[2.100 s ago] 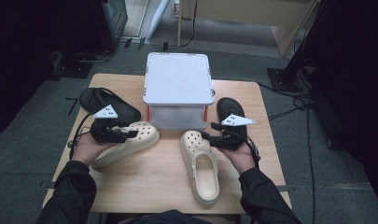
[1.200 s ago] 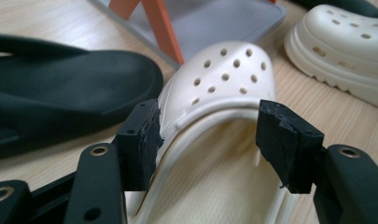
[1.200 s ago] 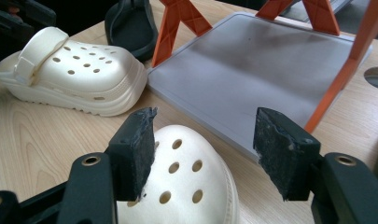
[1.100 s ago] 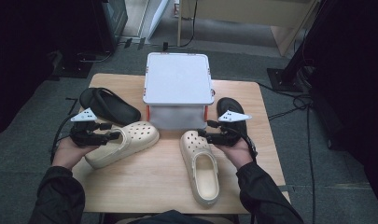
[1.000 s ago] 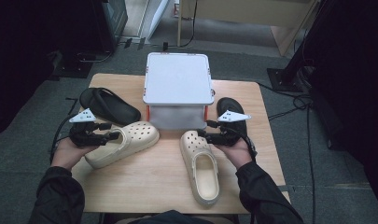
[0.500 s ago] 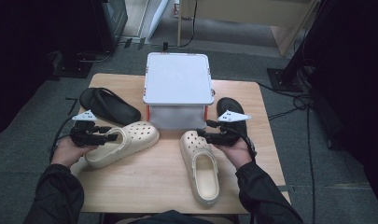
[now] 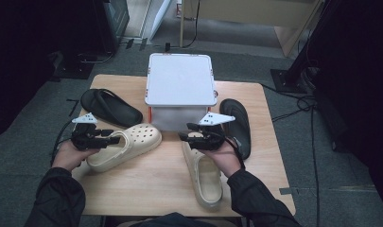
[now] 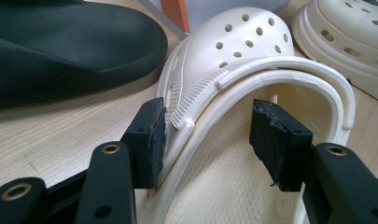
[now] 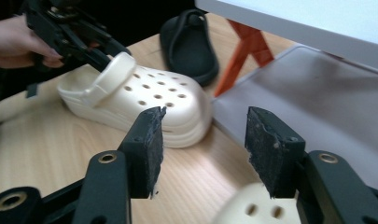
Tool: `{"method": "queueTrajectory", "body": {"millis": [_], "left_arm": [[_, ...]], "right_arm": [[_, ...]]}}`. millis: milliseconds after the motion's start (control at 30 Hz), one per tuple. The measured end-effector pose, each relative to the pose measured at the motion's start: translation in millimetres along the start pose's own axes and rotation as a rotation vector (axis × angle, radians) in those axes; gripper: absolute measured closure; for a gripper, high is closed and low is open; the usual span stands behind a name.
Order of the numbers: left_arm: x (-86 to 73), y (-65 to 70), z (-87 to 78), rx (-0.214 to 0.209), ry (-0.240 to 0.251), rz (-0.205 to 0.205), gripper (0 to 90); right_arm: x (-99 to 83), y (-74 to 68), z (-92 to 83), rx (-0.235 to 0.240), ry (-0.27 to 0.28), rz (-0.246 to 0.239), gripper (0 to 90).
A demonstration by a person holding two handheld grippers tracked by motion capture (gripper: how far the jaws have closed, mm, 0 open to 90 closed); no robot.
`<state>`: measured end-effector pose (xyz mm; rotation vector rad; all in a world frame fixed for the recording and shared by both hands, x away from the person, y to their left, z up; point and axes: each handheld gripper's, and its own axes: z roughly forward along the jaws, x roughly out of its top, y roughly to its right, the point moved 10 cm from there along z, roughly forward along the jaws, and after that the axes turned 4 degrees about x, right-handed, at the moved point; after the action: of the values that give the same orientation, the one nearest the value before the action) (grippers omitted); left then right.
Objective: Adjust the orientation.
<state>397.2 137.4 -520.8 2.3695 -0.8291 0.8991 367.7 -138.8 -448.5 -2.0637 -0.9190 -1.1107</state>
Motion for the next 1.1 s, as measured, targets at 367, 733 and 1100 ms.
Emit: {"method": "queueTrajectory", "body": {"millis": [367,733,1100], "left_arm": [[1.2,0.2,-10.8,-0.014,0.025,-0.002,46.3],[-24.0,-37.7,-41.1,0.072,0.036,-0.045,56.8],[-32.4,-38.4,-24.2,0.062,-0.024,-0.065,63.6]], "right_arm": [[14.9,-36.9,23.3,0.074,0.009,0.016,51.2],[11.7,-75.0,54.9,0.136,-0.049,-0.001,53.7],[-2.7,-92.8,76.3,0.157,-0.067,-0.04,57.2]]}}
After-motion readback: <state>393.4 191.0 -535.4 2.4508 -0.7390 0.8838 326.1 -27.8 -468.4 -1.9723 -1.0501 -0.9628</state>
